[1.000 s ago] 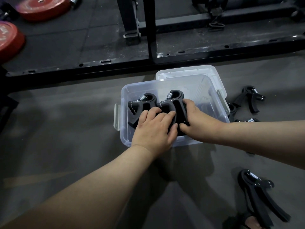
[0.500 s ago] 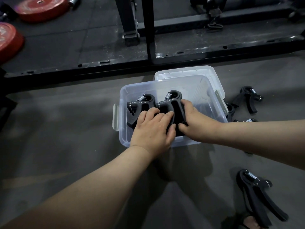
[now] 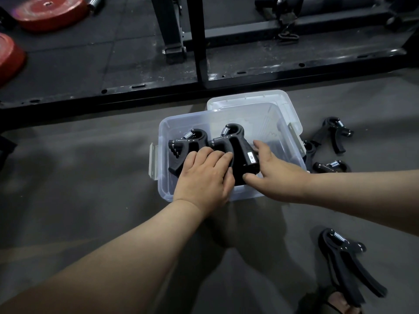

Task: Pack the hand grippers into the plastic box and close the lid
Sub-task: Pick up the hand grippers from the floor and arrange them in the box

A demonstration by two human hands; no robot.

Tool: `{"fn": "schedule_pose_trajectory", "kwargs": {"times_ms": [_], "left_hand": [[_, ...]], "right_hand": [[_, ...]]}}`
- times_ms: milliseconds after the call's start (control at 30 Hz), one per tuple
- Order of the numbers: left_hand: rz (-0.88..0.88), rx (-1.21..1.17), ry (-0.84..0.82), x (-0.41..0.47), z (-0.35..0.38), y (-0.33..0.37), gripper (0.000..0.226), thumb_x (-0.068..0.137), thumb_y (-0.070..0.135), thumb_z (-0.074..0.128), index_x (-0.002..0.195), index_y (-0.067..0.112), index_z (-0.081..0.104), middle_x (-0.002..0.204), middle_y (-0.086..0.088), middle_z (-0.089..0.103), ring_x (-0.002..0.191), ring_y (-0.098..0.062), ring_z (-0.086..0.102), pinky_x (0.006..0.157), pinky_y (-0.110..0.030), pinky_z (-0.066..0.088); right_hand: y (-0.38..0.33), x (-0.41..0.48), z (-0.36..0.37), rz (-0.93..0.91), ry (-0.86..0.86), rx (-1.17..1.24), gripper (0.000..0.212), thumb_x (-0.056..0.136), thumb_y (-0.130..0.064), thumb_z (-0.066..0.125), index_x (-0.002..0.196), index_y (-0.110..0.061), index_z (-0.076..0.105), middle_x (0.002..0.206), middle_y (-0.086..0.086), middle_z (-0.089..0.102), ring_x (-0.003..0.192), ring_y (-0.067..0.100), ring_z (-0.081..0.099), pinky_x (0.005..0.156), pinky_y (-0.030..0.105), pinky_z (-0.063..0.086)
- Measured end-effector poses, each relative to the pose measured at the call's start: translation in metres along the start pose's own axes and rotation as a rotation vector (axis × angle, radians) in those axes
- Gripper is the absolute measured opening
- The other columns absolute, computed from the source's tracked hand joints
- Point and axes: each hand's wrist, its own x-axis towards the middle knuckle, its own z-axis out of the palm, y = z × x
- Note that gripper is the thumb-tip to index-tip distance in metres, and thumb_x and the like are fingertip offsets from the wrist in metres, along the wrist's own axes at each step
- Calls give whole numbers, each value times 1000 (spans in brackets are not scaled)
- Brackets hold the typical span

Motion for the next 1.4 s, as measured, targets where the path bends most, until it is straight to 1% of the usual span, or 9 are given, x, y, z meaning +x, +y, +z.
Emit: {"fn": "schedule_pose_trajectory", "kwargs": {"times_ms": [100,233,500,633,833,933,1067,1200,1400], "left_hand": [[19,7,6,2,1,0,42,92,38,44,124,20,63,117,6,66,115,-23,53,98,-39,35],[60,32,8,4,2,1,41,92,37,46,124,20,64,117,4,66,115,-25,54,98,-41,37],[79,30,-2,15,6,13,42,93,37,45,126,19,64,118,4,66,116,-24,53,99,-40,36],[77,33,3,16,7,17,42,92,36,46,126,18,63,117,3,66,115,-24,54,98,-40,36],[64,36,16,16,6,17,42,91,36,45,125,19,64,118,2,65,116,-25,52,99,-40,32],[65,39,14,14,5,17,42,91,36,45,125,20,64,119,3,65,116,-25,52,100,-40,31],[61,44,-1,14,4,18,42,91,36,45,126,21,64,120,3,64,116,-25,52,99,-40,31],[68,44,11,14,4,17,41,91,35,47,126,20,64,118,2,65,115,-25,52,99,-40,32],[73,31,2,14,4,18,42,91,35,47,126,20,63,118,2,65,115,-25,53,99,-40,33]], "right_hand": [[5,-2,-6,13,-48,-2,89,87,-55,47,151,-32,-10,157,3,28,129,20,50,96,34,39],[7,3,-20,73,-62,104,88,91,-52,47,153,-21,-7,120,4,63,102,19,61,90,33,46],[20,-12,-26,23,-89,72,67,91,-55,46,145,-29,15,101,-4,61,84,10,61,73,29,47],[39,-17,-25,-60,15,77,56,90,-56,40,141,-35,27,130,-10,55,112,11,56,96,42,47],[81,-11,-48,-289,468,44,38,85,-18,40,119,-12,56,117,0,53,106,14,50,97,37,43],[127,12,-64,47,648,26,38,83,-13,44,120,-7,53,128,12,42,115,28,45,105,43,37],[192,30,-62,568,173,-143,51,89,-19,54,136,-5,38,138,24,39,122,42,46,103,44,42],[209,18,-17,445,-199,-274,77,86,-30,62,153,-25,23,151,18,34,126,39,47,102,38,44],[189,15,36,419,-220,-374,89,91,-30,55,156,-20,-5,160,6,15,133,39,40,108,43,34]]}}
